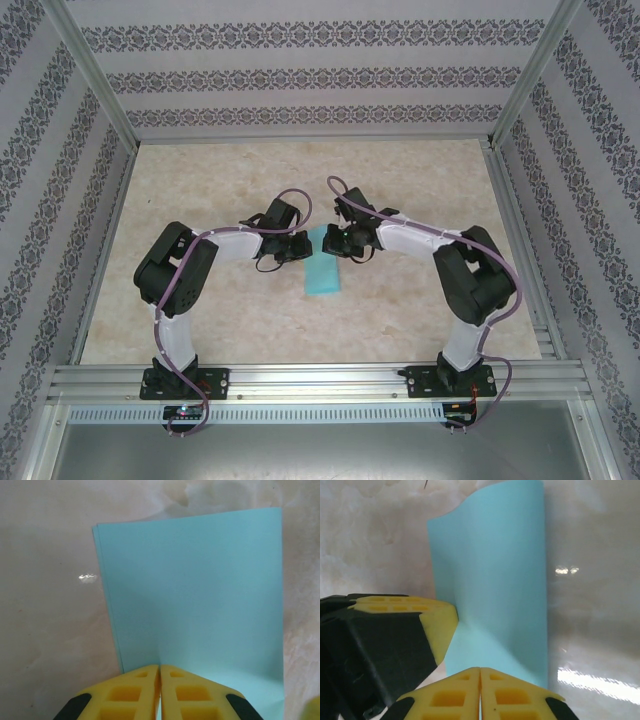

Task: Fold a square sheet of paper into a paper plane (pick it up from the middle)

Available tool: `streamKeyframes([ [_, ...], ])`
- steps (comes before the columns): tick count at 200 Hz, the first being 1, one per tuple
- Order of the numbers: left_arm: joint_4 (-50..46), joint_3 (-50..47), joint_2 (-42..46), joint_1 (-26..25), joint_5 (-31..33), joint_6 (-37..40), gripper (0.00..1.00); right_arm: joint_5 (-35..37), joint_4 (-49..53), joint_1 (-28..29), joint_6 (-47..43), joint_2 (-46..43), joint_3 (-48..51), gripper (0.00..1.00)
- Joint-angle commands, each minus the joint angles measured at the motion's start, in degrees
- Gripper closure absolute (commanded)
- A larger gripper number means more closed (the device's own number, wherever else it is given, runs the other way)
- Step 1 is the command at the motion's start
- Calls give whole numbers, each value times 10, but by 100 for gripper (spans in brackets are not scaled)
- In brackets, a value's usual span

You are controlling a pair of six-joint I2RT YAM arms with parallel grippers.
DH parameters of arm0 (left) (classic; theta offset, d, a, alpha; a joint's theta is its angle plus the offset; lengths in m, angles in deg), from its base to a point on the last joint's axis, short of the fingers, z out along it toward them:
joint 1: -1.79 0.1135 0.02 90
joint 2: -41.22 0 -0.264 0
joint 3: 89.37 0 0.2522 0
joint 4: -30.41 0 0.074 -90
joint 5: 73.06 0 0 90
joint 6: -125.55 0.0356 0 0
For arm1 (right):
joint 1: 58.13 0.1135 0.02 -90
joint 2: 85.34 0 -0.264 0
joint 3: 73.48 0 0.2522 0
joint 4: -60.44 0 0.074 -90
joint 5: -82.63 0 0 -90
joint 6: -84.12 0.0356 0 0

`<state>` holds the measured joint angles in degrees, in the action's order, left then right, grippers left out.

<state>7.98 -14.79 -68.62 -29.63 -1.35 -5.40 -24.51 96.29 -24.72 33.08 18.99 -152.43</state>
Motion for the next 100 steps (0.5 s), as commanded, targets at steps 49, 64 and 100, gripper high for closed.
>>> streamKeyframes([
  [49,-77,-14,-47,-8,35,-1,89,-18,-5,11,-10,60,-42,95],
  [64,-79,-14,-47,-8,37,-1,89,-10,5,10,-15,69,-43,95],
  [100,-92,-12,-50,-9,46,-9,89,6,32,7,-34,87,-49,95],
])
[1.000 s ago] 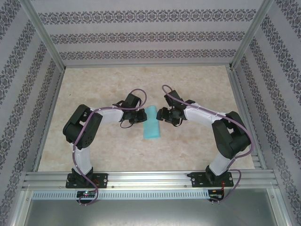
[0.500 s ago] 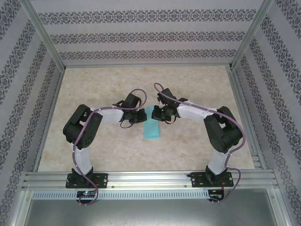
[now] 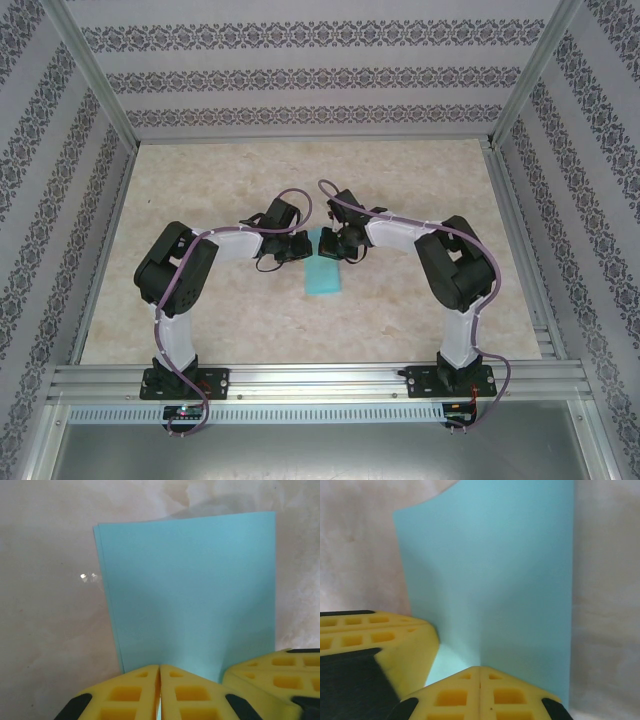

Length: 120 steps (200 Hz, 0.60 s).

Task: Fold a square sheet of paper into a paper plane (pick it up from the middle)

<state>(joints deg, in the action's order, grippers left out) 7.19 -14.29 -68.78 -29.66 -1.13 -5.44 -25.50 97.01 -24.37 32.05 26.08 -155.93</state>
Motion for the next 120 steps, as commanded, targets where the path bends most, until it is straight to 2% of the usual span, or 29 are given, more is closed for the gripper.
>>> streamKeyframes([
  [1,-84,-17,-49,-9,44,-8,89,16,25,4,-24,16,-15,95],
  [57,-89,-25,-54,-8,56,-22,90,22,24,-11,-30,12,19,95],
  [120,-94,-23,-60,-8,64,-15,90,-7,-35,-39,-17,-50,115,94],
])
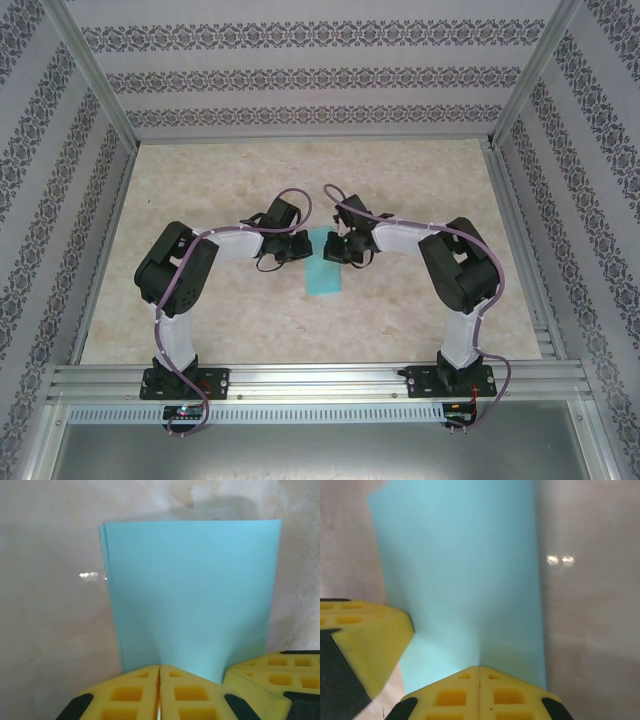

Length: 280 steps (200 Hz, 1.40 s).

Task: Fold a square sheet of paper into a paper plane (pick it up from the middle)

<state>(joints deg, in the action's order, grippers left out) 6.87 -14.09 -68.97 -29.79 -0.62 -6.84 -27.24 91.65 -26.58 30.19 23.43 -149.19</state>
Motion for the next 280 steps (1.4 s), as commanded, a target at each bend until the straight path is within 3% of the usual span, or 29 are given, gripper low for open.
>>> streamKeyframes([
  [1,-91,-26,-58,-7,59,-1,90,10,17,-18,2,-24,50,94],
  [37,-89,-27,-58,-7,55,6,90,3,-4,-34,-3,-69,86,94],
  [67,-89,-27,-57,-7,53,9,90,-11,-18,-32,-11,-103,52,94],
  [115,-87,-31,-56,-7,51,10,90,-33,-36,-9,-4,-27,-24,94],
  [149,-88,-30,-59,-7,49,10,90,-51,-69,-10,3,6,-27,95],
  [218,-96,-38,-63,-8,54,14,90,-36,-114,-58,4,15,76,98],
  [280,-102,-49,-61,-7,62,20,90,-32,-128,-108,-1,-58,132,99],
])
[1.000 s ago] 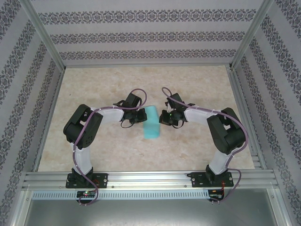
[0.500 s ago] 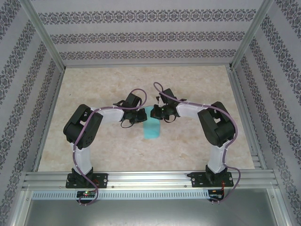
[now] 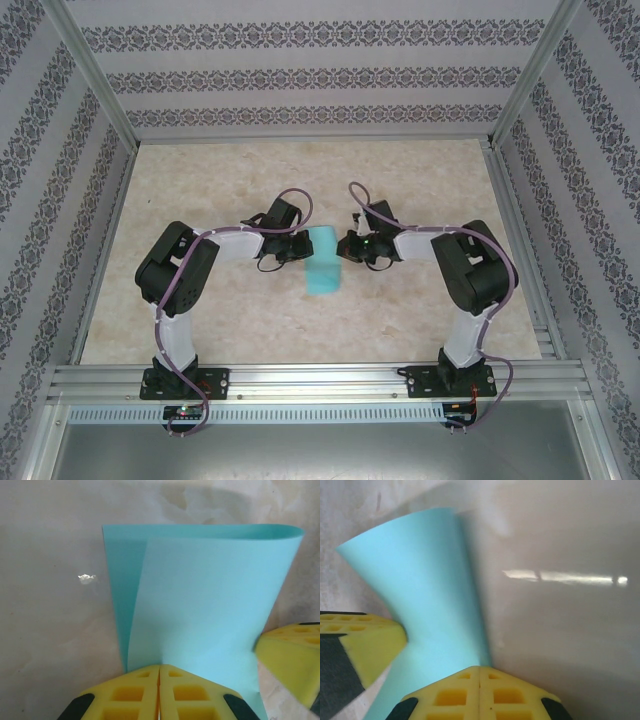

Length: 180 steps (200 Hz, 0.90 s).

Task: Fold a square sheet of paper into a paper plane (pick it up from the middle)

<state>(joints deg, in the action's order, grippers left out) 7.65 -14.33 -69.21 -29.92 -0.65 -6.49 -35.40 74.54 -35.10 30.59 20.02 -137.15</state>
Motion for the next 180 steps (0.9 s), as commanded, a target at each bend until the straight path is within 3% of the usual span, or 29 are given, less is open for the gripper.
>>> streamKeyframes([
  [1,-109,-46,-58,-6,63,16,90,49,44,-22,-5,-25,11,99],
  [40,-111,-46,-58,-6,64,17,90,45,46,25,0,-39,-50,99],
  [83,-115,-43,-58,-6,65,17,90,23,28,59,18,32,-115,99],
  [142,-120,-43,-61,-6,65,23,90,31,13,40,31,80,-134,99],
  [180,-124,-48,-60,-6,68,26,91,49,13,-6,43,70,-103,99],
])
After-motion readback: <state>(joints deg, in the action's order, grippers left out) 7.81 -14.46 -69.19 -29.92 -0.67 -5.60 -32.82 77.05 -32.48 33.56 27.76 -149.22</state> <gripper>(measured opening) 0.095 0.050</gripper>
